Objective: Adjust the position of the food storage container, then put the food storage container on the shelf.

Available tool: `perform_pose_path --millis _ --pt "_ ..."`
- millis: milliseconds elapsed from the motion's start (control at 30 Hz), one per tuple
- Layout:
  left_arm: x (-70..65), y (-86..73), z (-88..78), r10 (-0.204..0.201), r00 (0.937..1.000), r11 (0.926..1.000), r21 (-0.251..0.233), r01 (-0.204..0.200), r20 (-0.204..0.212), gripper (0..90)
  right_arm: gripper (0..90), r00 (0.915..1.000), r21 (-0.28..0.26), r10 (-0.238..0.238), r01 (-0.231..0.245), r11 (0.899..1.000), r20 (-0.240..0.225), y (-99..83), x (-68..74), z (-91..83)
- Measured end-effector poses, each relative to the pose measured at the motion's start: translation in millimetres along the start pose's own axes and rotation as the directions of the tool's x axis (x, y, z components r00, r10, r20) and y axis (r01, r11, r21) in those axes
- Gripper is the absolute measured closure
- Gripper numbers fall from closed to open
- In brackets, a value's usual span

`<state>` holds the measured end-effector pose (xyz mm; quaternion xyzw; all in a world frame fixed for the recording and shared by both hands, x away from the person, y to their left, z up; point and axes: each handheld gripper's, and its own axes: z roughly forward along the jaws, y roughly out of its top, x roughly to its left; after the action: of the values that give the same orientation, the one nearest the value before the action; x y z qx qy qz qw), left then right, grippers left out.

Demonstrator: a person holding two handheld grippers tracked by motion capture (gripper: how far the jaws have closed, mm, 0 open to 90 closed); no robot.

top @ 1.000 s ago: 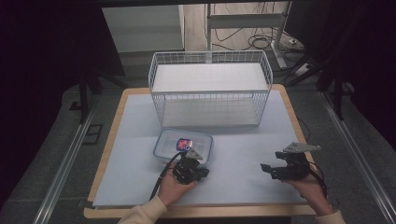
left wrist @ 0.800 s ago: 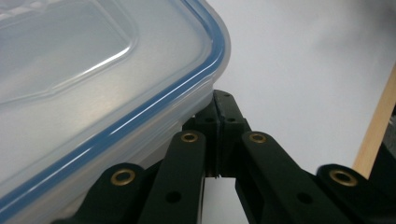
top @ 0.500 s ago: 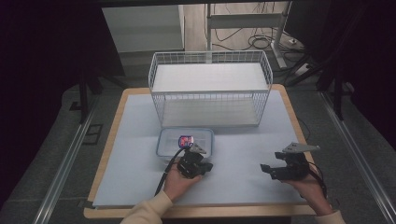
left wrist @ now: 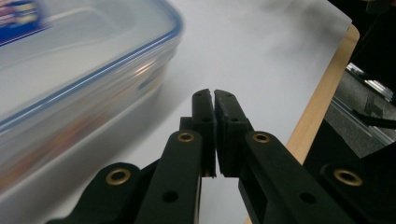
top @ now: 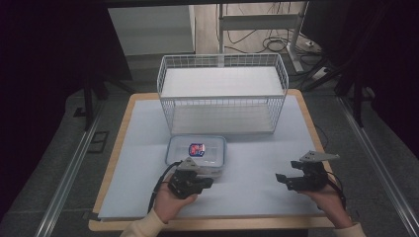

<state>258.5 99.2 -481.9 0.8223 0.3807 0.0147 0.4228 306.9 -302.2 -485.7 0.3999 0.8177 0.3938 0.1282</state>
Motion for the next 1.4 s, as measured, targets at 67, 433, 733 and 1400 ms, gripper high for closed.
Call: perform_pose_path --millis 67,433,733,1400 --pt "7.1 -6.6 -12.8 -0.023 0.9996 0.9995 -0.022 0.022 -0.016 87.4 17.2 1.0 0.001 0.0 0.0 1.0 0.0 -0.3 0.0 0.4" --pt "51.9 -15.7 -74.8 -0.136 0.9852 0.9805 -0.156 0.119 -0.104 83.5 17.2 1.0 0.01 -0.005 0.005 1.0 -0.001 -0.4 1.5 3.3" --pt "83.4 -20.9 -99.3 -0.231 0.9608 0.958 -0.209 0.197 -0.153 59.4 17.1 1.0 0.012 -0.008 0.008 1.0 -0.001 -0.7 1.0 3.7" --pt "99.9 -19.3 -93.2 -0.278 0.9481 0.9494 -0.195 0.246 -0.155 20.2 14.7 0.9984 0.0 0.008 -0.008 1.0 -0.057 10.5 10.1 11.3"
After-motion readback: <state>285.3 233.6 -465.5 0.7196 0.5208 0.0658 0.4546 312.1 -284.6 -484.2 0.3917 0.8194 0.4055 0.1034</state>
